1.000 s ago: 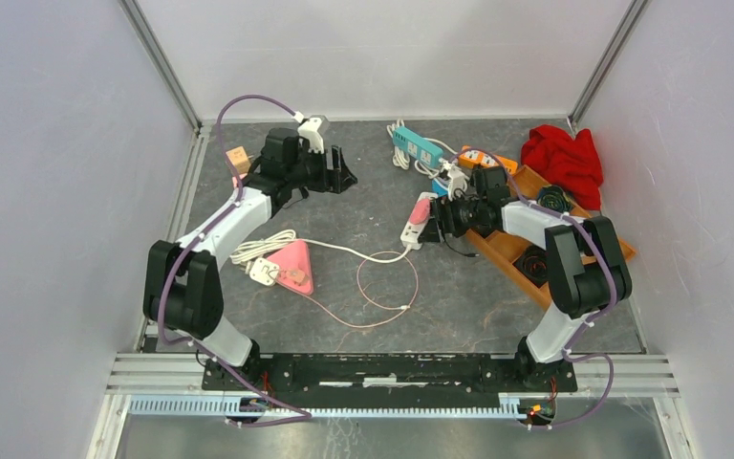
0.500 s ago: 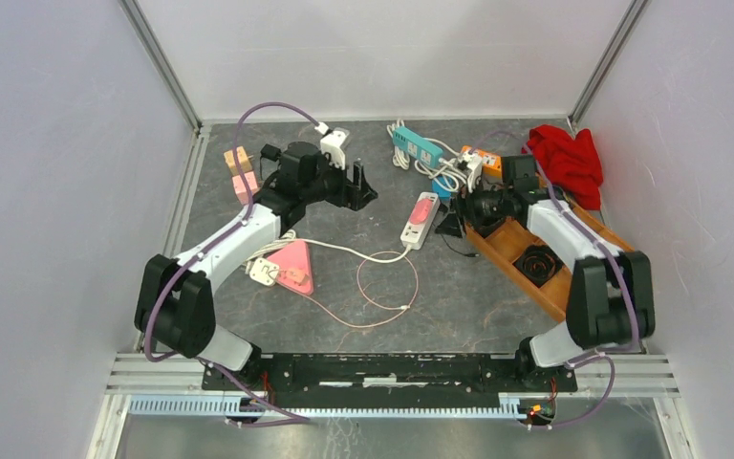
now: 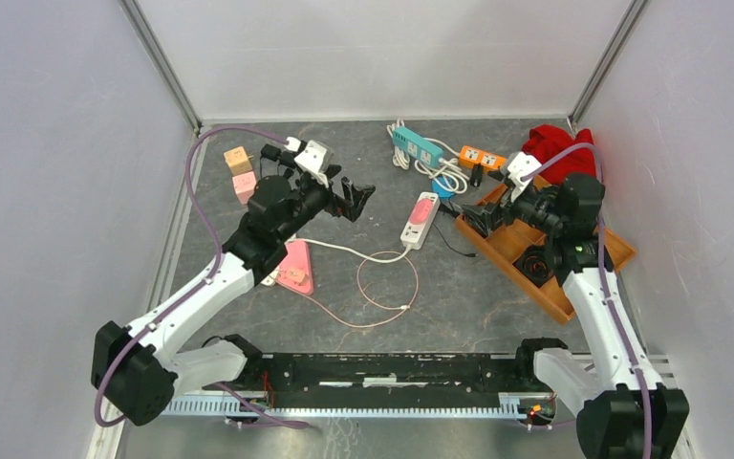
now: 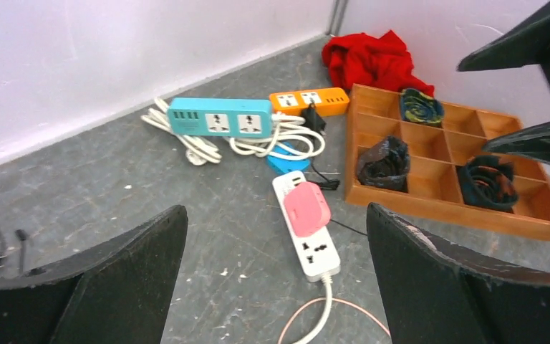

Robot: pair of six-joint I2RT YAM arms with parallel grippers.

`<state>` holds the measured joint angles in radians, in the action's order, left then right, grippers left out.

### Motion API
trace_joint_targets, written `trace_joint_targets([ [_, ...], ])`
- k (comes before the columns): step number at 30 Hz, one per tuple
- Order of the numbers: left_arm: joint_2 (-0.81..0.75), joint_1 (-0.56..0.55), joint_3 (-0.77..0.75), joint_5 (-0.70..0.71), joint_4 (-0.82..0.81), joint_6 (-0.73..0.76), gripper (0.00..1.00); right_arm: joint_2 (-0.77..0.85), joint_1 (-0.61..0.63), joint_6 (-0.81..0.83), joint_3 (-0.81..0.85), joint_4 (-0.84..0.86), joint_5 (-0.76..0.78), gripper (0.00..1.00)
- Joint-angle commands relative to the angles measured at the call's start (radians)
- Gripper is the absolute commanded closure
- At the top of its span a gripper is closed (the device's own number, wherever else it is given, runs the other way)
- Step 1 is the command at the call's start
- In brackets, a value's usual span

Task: Pull the plug off the socket
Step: Remove the plug from the socket.

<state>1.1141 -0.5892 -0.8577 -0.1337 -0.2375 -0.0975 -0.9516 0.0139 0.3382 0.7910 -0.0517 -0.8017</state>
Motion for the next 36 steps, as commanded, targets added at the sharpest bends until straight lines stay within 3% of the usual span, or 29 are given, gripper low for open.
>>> trace_joint_targets([
  [1,0.091,0.002,-0.053,-0.114,-0.043,-0.108,0.0,-0.079,-0.009,-0.015,0.004,0.055,-0.084,0.02],
  [4,0.19,0.001,-0.114,-0.164,-0.032,-0.227,0.0,-0.152,-0.008,-0.042,0.028,0.007,-0.161,0.02],
  [9,0.378,-0.014,-0.284,-0.127,0.154,-0.298,0.0,-0.175,-0.041,-0.05,-0.001,0.045,-0.083,0.02],
  [15,0.586,-0.163,-0.538,0.258,0.446,-0.222,0.0,-0.214,-0.051,-0.065,0.012,0.029,-0.103,0.02],
  [18,0.677,-0.222,-0.641,0.397,0.546,-0.2,0.05,-0.217,-0.051,-0.064,0.011,0.03,-0.093,0.02],
  [25,0.813,-0.303,-0.761,0.492,0.593,-0.142,0.13,-0.25,-0.064,-0.066,0.026,0.007,-0.095,0.02],
  [31,0.9,-0.314,-0.83,0.508,0.605,-0.13,0.21,-0.269,-0.081,-0.073,0.03,0.001,-0.108,0.02],
  [36,0.966,-0.314,-0.864,0.502,0.603,-0.118,0.22,-0.272,-0.086,-0.075,0.028,0.001,-0.114,0.02],
])
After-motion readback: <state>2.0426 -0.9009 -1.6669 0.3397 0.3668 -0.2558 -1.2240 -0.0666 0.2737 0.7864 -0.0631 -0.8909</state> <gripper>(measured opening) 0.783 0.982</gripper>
